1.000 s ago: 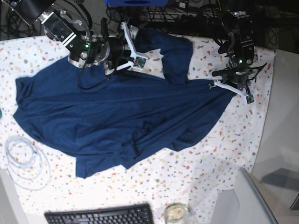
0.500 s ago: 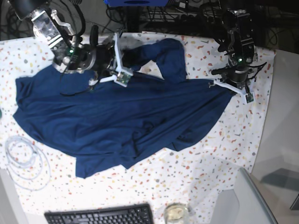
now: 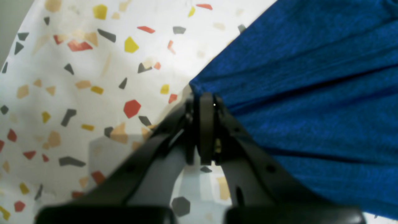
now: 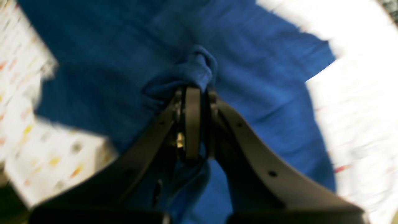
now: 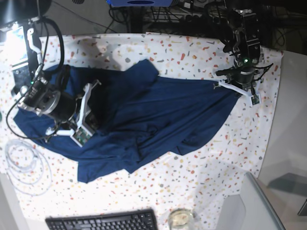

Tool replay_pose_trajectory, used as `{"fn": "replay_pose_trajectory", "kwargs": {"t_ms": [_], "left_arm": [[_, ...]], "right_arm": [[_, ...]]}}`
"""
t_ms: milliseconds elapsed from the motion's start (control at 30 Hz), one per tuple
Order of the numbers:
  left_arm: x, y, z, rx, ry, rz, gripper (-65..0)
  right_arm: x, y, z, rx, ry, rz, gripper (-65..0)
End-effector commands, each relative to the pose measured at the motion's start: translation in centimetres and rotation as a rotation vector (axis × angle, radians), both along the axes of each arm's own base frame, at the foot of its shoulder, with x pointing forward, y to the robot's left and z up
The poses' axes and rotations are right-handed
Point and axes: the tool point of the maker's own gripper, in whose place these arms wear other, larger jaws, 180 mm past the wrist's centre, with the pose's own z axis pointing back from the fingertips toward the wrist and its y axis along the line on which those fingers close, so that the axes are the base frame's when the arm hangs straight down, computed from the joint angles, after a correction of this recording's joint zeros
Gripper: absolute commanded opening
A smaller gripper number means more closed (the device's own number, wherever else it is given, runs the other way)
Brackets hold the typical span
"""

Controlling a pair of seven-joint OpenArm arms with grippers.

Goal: Layout the t-shirt on the table in an organized manner, then fold the t-shirt properly
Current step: 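Drag the held fabric with the right gripper away from the left gripper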

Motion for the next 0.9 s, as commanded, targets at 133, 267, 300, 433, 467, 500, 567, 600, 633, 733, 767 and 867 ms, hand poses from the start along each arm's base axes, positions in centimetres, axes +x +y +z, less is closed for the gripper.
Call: {"fn": "replay_pose_trajectory", "kwargs": {"t_ms": [133, 267, 300, 433, 467, 500, 567, 600, 633, 733, 767, 867], "left_arm": [[-1.0, 0.5, 1.1, 0.034, -0.022, -0.008, -65.0], [-2.2, 0.5, 1.2, 0.042, -0.011, -0.014, -65.0], [-2.4, 0.5, 1.3, 0.045, -0.012, -0.018, -65.0], [-3.2, 0.4, 1.6, 0.049, -0.010, -0.022, -65.0], [-3.4, 0.4, 1.6, 0.050, -0.007, -0.023, -65.0], [-3.6, 0.4, 1.5, 0.048, -0.005, -0.022, -65.0], [-3.6, 0.4, 1.5, 0.048, -0.005, -0.022, -65.0], [-3.6, 0.4, 1.5, 0.048, -0.005, -0.022, -65.0], [-3.6, 0.4, 1.5, 0.048, -0.005, -0.022, -65.0], [-3.6, 0.4, 1.5, 0.047, -0.005, -0.022, -65.0], [-3.6, 0.4, 1.5, 0.046, -0.005, -0.023, -65.0], [-3.6, 0.4, 1.5, 0.046, -0.005, -0.023, -65.0]], "right_arm": [[5.1, -2.2, 3.0, 0.016, -0.094, -0.070, -64.7], [8.6, -4.4, 1.6, 0.087, -0.039, -0.204, -64.4], [9.5, -5.6, 1.4, 0.125, -0.026, -0.265, -64.2], [11.4, -9.6, 1.2, 0.210, 0.004, -0.432, -61.2], [11.1, -9.9, 0.7, 0.194, 0.028, -0.439, -57.6], [10.8, -10.8, 0.4, 0.168, 0.049, -0.451, -51.9], [9.6, -12.1, -0.1, 0.113, 0.087, -0.465, -37.8], [8.9, -12.4, -0.2, 0.098, 0.090, -0.470, -31.2], [7.9, -13.0, -0.2, 0.095, 0.082, -0.486, -25.4], [4.5, -16.1, 0.0, 0.140, 0.053, -0.627, -21.3], [3.2, -17.2, -0.3, 0.174, 0.051, -0.700, -21.9], [-0.7, -21.4, -2.1, 0.267, 0.078, -0.973, -21.6]]}}
